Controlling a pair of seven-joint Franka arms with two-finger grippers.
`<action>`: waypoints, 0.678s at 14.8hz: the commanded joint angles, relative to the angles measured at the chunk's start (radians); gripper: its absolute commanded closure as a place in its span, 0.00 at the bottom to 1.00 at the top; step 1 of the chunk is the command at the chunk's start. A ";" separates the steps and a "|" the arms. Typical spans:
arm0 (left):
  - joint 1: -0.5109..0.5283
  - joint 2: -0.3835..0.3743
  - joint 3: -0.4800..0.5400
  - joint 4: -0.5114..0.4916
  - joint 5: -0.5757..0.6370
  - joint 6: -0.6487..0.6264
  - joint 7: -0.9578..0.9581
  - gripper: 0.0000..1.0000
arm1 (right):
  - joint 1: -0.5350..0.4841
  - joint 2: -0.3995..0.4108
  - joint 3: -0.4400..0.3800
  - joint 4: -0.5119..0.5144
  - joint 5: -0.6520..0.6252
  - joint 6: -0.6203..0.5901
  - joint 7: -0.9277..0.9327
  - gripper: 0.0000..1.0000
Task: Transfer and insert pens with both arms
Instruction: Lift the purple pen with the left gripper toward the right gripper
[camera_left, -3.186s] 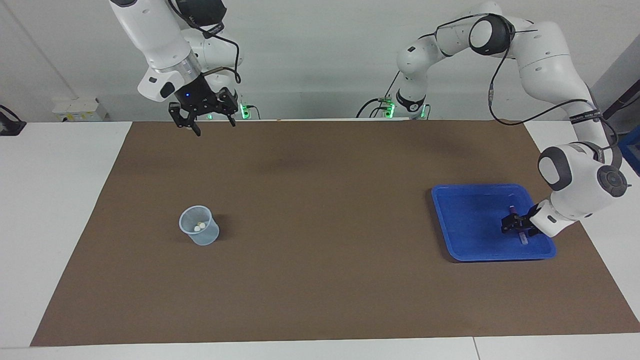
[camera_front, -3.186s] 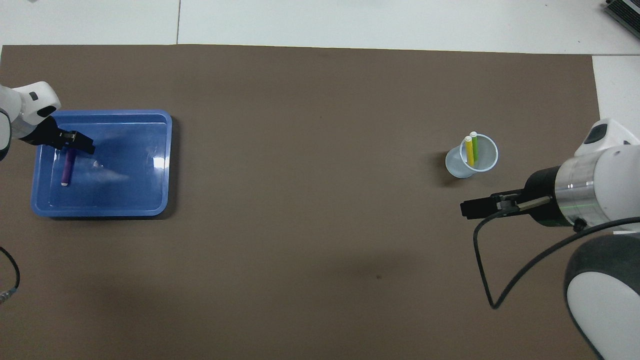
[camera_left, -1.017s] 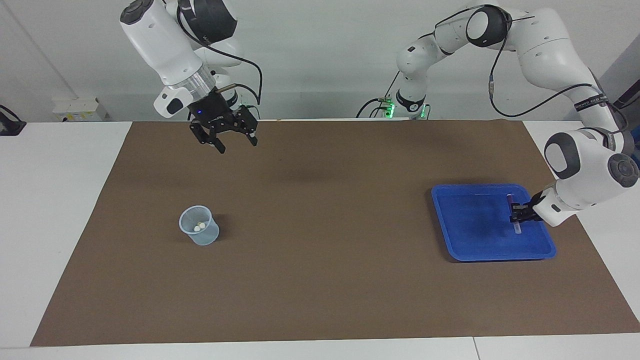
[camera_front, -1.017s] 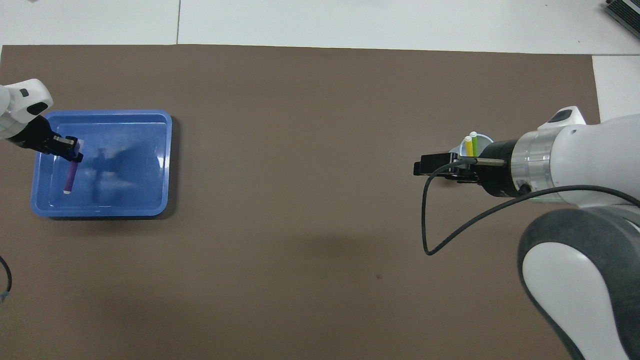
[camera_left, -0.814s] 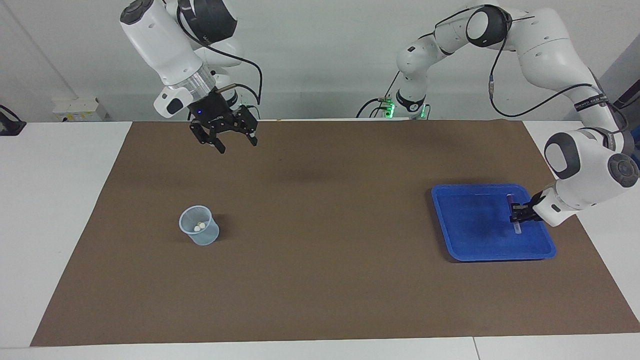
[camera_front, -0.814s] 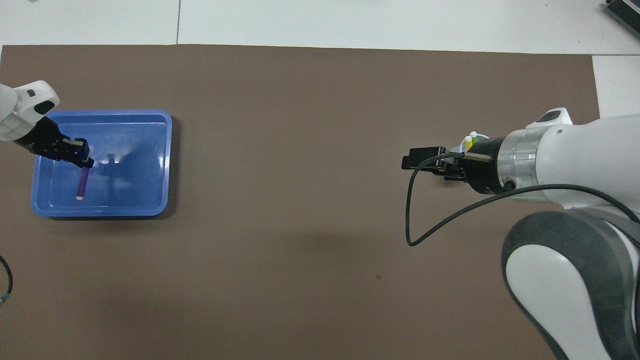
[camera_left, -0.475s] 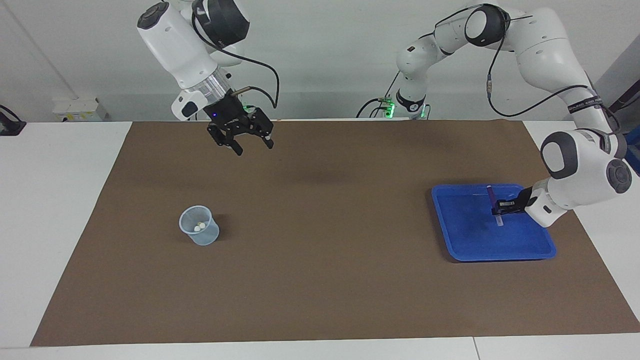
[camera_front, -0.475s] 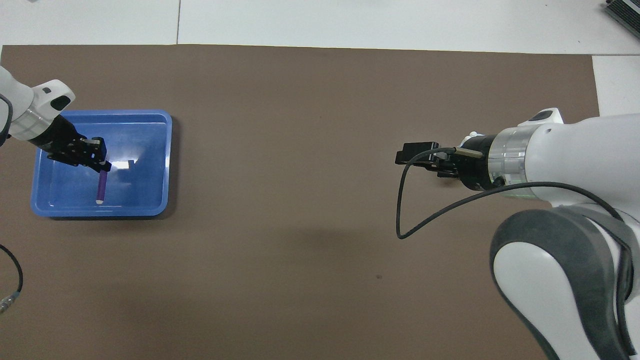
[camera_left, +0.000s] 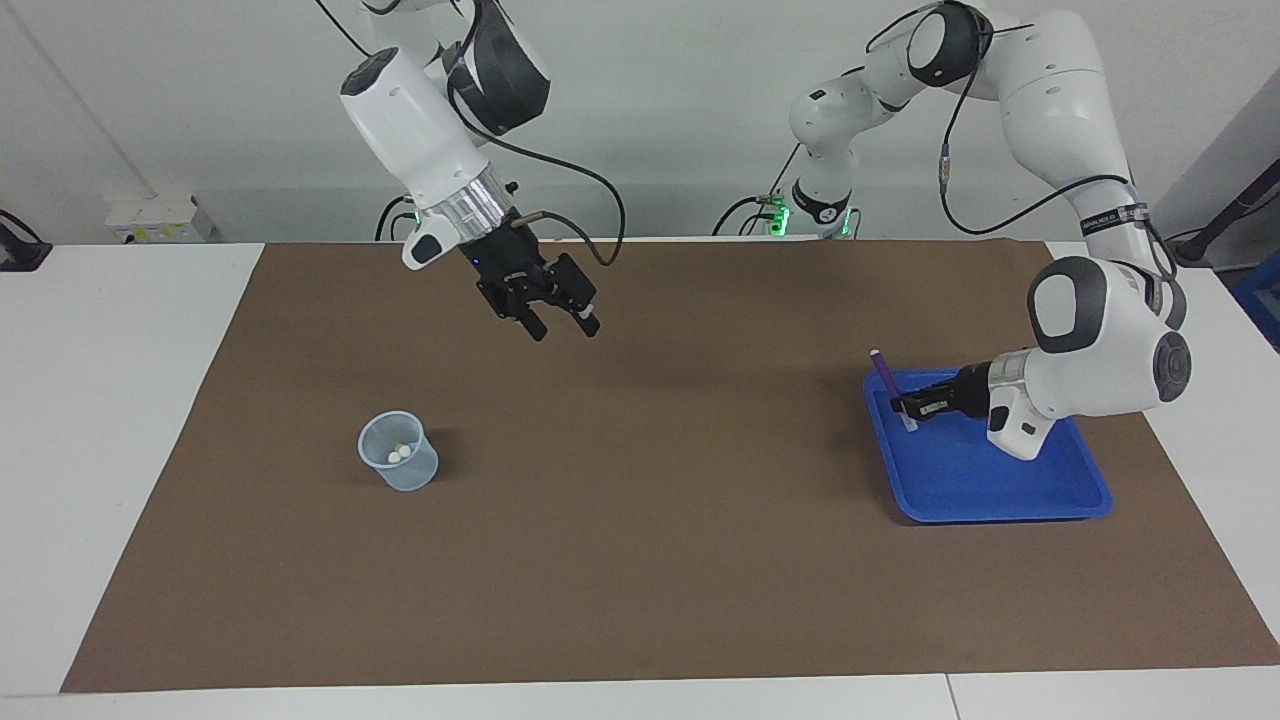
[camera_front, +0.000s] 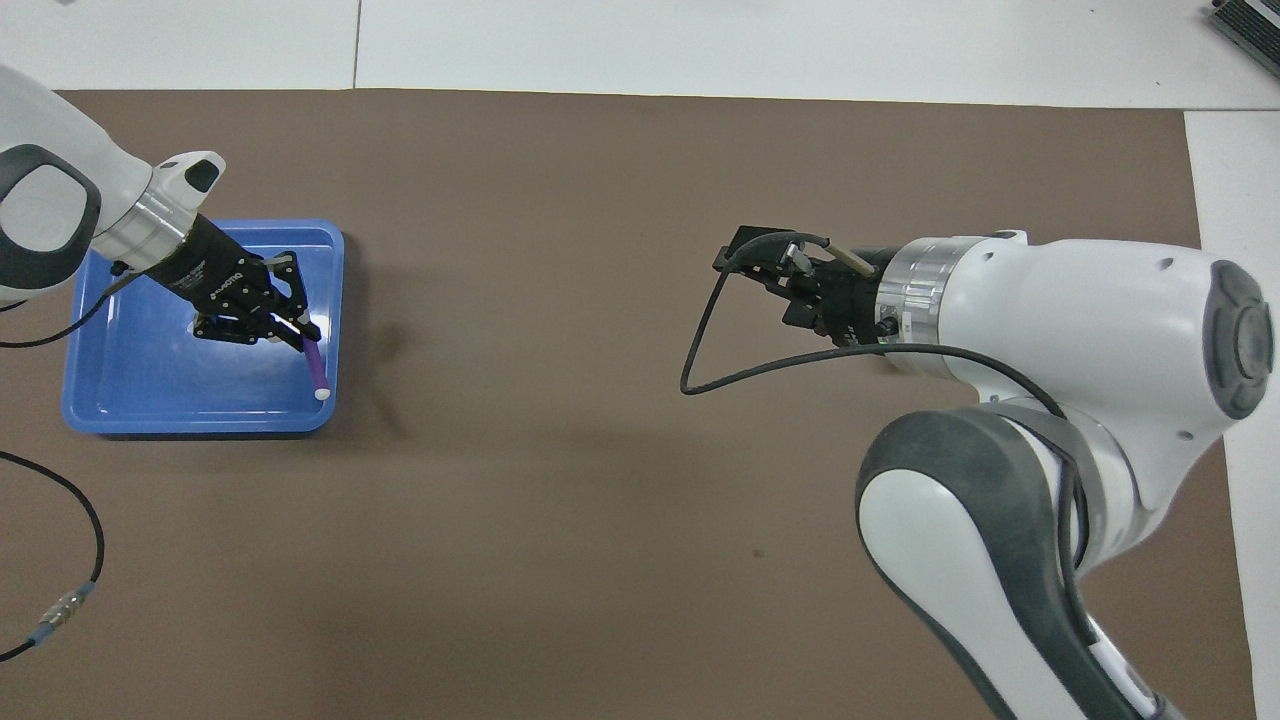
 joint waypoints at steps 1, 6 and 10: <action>-0.044 -0.046 -0.021 -0.006 -0.030 -0.026 -0.216 1.00 | 0.042 0.043 0.002 0.007 0.026 0.100 0.031 0.01; -0.130 -0.085 -0.030 -0.013 -0.111 -0.006 -0.471 1.00 | 0.147 0.089 0.001 0.010 0.024 0.214 0.136 0.00; -0.196 -0.097 -0.036 -0.015 -0.179 0.043 -0.647 1.00 | 0.201 0.110 0.001 0.010 0.012 0.241 0.139 0.00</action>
